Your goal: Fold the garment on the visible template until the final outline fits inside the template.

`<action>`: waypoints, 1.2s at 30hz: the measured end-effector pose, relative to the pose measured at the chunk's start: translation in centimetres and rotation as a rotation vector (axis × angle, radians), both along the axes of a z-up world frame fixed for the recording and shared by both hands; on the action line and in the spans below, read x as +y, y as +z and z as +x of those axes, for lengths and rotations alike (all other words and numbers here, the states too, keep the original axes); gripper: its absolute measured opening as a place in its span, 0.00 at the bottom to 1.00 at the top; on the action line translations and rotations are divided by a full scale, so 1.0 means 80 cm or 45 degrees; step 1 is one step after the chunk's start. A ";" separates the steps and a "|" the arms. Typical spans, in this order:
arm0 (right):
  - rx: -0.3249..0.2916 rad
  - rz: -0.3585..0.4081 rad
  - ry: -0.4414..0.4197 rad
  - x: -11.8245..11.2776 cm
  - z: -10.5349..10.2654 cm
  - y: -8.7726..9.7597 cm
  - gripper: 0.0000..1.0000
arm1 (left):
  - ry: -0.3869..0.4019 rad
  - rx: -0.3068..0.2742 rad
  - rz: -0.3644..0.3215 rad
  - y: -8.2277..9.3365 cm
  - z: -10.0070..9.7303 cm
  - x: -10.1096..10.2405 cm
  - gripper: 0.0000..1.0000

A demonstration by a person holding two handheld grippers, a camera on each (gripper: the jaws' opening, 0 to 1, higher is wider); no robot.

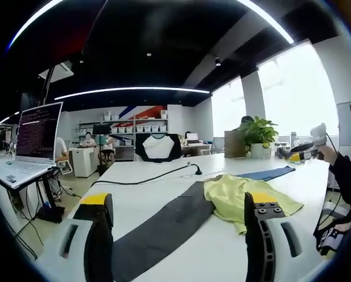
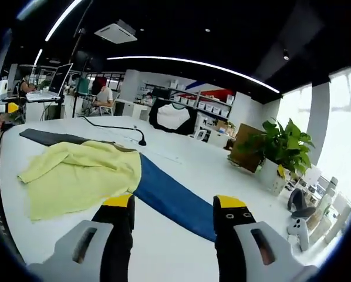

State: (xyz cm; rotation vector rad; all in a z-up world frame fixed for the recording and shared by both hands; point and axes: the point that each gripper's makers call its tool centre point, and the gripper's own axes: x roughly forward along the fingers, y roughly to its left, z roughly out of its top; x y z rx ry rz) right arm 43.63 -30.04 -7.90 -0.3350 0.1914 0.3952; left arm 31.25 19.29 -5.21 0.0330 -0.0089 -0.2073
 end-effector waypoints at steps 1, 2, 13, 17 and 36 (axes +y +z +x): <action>0.009 0.024 0.023 0.007 -0.005 0.000 0.61 | -0.002 0.003 0.003 -0.001 0.001 -0.002 0.98; 0.017 0.025 0.029 0.010 -0.008 0.000 0.64 | -0.005 0.005 0.006 -0.001 0.001 -0.004 0.98; -0.091 0.030 0.169 0.057 -0.038 0.012 0.99 | -0.083 0.031 0.060 -0.012 0.003 -0.033 1.00; -0.093 0.093 0.253 0.080 -0.054 0.014 0.99 | -0.090 0.039 0.097 -0.016 0.004 -0.042 1.00; 0.048 0.024 0.494 0.168 -0.086 -0.042 1.00 | -0.320 0.147 0.168 -0.058 0.010 -0.131 0.97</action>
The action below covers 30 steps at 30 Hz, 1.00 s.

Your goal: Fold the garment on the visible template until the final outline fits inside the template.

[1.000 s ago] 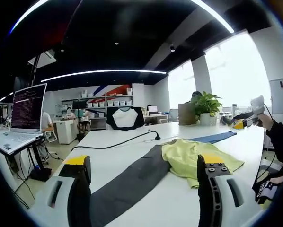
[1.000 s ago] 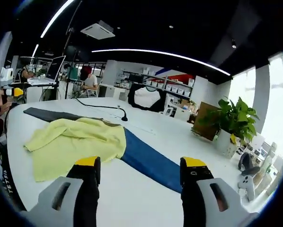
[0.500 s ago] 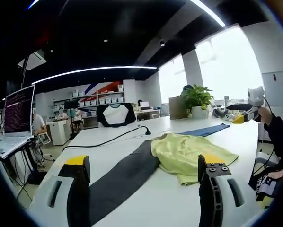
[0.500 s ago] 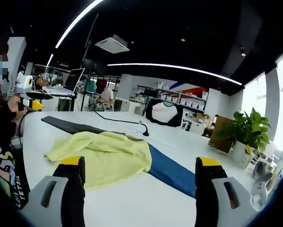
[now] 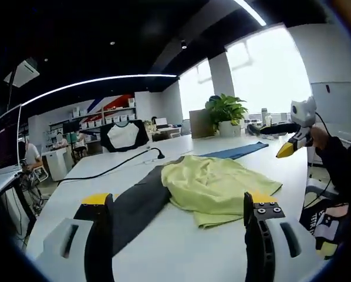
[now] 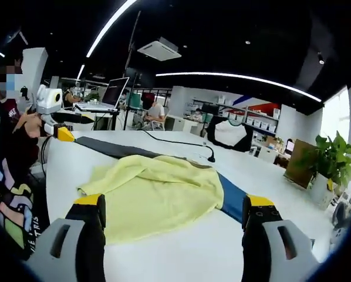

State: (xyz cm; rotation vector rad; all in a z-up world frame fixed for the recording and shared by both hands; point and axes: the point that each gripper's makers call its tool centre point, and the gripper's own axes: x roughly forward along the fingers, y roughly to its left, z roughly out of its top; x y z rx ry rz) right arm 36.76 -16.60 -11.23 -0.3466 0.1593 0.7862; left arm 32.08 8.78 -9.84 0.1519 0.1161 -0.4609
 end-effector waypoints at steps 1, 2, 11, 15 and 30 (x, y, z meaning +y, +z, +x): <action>0.024 -0.006 0.015 0.006 -0.001 -0.007 1.00 | -0.016 0.009 0.003 -0.003 0.000 -0.006 0.96; 0.039 -0.007 0.027 0.010 -0.002 -0.011 1.00 | -0.039 0.028 0.009 -0.009 0.000 -0.016 0.96; 0.242 -0.035 0.153 0.043 -0.015 -0.062 0.86 | -0.206 0.108 0.057 -0.046 -0.008 -0.076 0.88; 0.282 -0.037 0.176 0.049 -0.017 -0.071 0.84 | -0.277 0.122 0.094 -0.055 -0.014 -0.097 0.82; 0.419 -0.072 0.323 0.069 -0.039 -0.097 0.58 | -0.540 0.154 0.121 -0.079 -0.029 -0.160 0.41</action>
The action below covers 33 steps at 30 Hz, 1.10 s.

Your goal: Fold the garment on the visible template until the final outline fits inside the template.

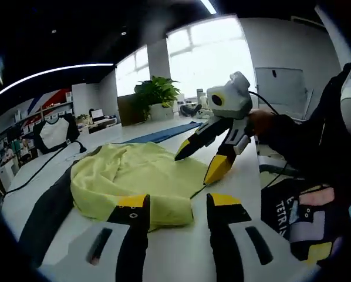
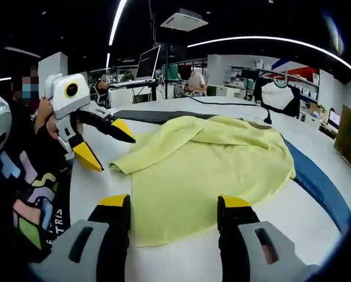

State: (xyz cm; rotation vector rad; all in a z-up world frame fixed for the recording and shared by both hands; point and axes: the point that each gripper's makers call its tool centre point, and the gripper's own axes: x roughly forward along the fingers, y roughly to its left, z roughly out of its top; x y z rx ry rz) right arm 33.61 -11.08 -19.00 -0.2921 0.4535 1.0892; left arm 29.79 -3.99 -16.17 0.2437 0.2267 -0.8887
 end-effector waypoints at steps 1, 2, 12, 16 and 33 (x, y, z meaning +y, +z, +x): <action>0.010 0.000 -0.001 0.000 0.000 -0.001 0.57 | 0.007 0.009 0.000 -0.002 0.002 0.001 0.40; 0.018 0.003 -0.001 0.000 0.000 -0.002 0.57 | 0.009 0.018 -0.003 -0.004 0.002 0.002 0.40; -0.028 -0.010 -0.001 -0.001 -0.003 -0.001 0.40 | 0.008 0.110 -0.063 -0.014 0.002 0.003 0.26; -0.005 -0.004 0.006 -0.001 -0.005 -0.003 0.37 | 0.012 0.128 -0.061 -0.019 0.003 0.003 0.24; -0.054 -0.031 0.011 0.002 -0.001 -0.003 0.00 | 0.066 0.185 -0.150 -0.013 0.005 0.019 0.04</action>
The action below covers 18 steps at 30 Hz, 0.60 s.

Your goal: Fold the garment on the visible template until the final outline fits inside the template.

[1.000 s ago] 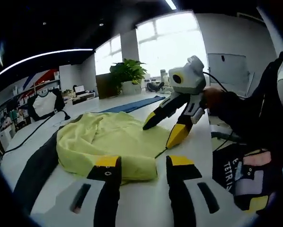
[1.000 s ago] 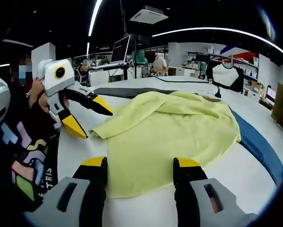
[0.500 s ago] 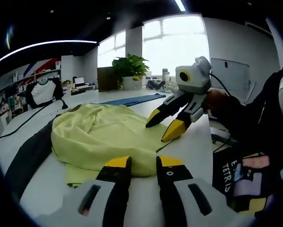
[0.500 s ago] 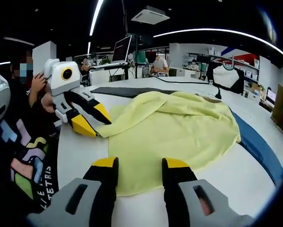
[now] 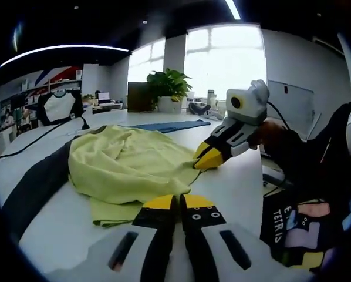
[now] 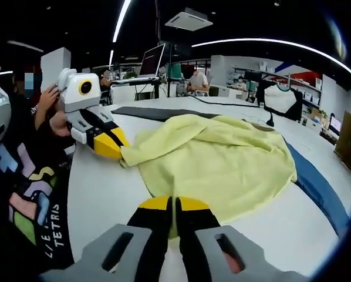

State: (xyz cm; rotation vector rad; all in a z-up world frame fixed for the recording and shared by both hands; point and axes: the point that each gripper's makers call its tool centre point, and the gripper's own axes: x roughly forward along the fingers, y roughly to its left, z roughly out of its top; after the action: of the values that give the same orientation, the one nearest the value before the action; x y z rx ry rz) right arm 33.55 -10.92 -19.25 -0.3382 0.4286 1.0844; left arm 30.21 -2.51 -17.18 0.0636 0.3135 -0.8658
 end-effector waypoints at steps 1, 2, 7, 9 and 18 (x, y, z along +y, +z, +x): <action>0.001 -0.001 -0.006 0.000 0.000 0.000 0.00 | 0.001 0.005 0.003 0.000 -0.001 0.000 0.03; -0.008 -0.008 -0.006 0.000 0.000 0.000 0.00 | 0.010 -0.003 0.010 0.001 -0.002 0.002 0.03; 0.039 0.021 -0.016 0.000 0.001 0.000 0.00 | 0.022 -0.050 0.006 0.013 -0.004 0.008 0.03; 0.099 0.052 -0.017 -0.001 0.002 0.000 0.00 | 0.033 -0.058 -0.001 0.018 -0.004 0.013 0.03; 0.046 0.047 -0.004 -0.006 0.001 0.024 0.00 | 0.079 -0.103 -0.025 0.037 -0.004 0.033 0.03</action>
State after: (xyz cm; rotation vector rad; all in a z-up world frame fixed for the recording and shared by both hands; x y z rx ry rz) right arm 33.67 -11.41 -17.35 -0.2858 0.4408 1.0957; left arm 29.89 0.16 -14.19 0.0699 0.2300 -0.8025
